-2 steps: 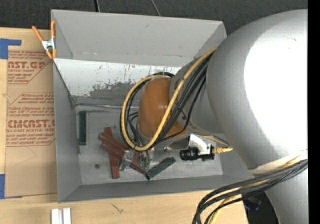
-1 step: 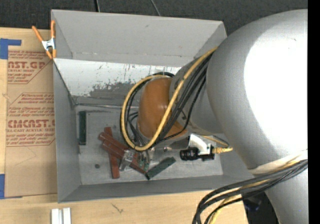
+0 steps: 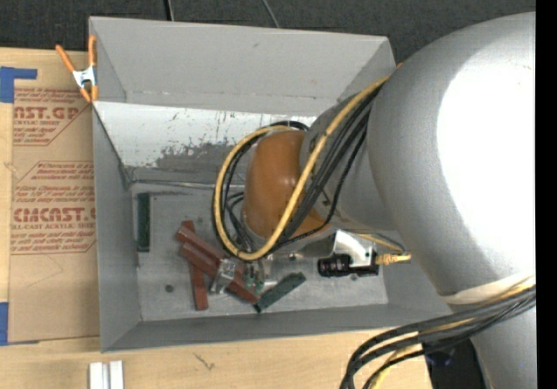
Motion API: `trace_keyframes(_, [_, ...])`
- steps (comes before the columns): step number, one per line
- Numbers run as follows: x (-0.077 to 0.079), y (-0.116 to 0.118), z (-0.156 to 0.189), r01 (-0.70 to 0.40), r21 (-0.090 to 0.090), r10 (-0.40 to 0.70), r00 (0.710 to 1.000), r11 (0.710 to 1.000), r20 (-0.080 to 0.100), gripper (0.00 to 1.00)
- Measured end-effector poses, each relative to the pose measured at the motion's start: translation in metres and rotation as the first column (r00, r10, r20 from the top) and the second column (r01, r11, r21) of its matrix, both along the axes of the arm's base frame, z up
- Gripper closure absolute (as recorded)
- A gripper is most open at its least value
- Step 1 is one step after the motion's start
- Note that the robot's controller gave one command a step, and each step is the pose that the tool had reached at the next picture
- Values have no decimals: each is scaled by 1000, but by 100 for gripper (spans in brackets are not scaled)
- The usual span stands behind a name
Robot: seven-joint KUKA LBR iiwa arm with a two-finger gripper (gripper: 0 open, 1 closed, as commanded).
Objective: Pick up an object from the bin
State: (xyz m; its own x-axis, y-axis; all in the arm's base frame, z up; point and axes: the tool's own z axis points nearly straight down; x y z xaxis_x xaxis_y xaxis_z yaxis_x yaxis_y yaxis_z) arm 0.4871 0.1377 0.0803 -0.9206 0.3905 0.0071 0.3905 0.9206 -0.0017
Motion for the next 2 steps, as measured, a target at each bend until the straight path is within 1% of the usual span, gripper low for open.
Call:
trace_keyframes(1, [1,0,25,0,-1,0,1000,1000,4,100])
trace_keyframes(2, [2,0,37,0,0,0,1000,1000,9,100])
